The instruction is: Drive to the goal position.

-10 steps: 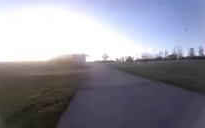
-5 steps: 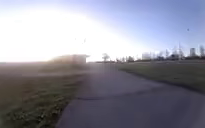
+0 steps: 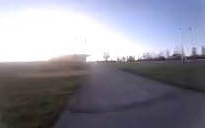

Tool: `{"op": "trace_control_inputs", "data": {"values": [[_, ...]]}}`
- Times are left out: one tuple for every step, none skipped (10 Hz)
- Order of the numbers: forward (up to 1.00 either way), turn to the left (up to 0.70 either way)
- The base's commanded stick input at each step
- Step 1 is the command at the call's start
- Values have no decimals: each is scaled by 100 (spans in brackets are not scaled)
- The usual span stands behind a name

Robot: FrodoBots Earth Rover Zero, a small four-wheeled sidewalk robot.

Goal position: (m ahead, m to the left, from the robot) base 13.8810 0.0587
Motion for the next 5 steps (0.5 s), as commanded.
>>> {"op": "trace_control_inputs", "data": {"values": [[100, 0], [100, 0], [100, 0], [100, 0], [100, 0]]}}
